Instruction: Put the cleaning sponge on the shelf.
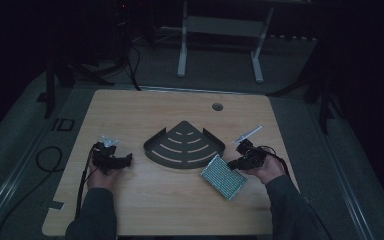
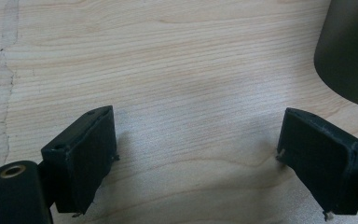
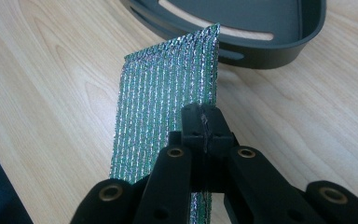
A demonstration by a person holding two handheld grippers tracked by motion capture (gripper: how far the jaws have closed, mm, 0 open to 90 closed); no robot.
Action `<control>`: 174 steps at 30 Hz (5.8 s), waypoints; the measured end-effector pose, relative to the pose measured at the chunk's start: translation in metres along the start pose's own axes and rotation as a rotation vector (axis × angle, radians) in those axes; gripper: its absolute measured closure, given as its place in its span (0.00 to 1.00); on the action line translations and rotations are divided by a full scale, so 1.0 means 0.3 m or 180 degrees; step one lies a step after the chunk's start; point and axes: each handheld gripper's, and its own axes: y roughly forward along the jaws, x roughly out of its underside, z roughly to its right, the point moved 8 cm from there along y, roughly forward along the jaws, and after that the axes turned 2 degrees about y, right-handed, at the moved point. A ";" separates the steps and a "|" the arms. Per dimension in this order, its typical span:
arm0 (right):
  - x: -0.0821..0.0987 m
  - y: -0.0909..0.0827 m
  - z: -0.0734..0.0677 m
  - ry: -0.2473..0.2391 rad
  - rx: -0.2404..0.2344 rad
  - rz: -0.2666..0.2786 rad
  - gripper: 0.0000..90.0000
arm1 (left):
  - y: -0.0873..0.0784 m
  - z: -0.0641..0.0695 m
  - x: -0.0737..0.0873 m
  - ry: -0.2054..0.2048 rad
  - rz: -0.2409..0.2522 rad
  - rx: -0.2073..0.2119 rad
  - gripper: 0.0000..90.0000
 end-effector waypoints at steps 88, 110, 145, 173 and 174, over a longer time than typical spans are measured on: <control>-0.234 -0.083 0.082 0.0024 0.0187 0.0398 1.00 | 0.000 0.000 0.000 -0.0002 0.0004 -0.0001 0.13; -0.287 -0.063 0.106 -0.0004 0.0200 0.0441 1.00 | 0.001 0.000 -0.001 -0.0003 0.0006 -0.0001 0.13; -0.364 -0.018 0.147 0.0022 0.0216 0.0467 1.00 | 0.001 0.001 -0.001 -0.0001 0.0002 0.0000 0.13; -0.408 0.048 0.172 0.0061 0.0239 0.0456 1.00 | 0.001 0.001 -0.001 -0.0003 0.0004 0.0001 0.13; -0.410 0.049 0.173 0.0063 0.0238 0.0466 1.00 | 0.001 0.001 -0.001 -0.0003 0.0004 0.0001 0.13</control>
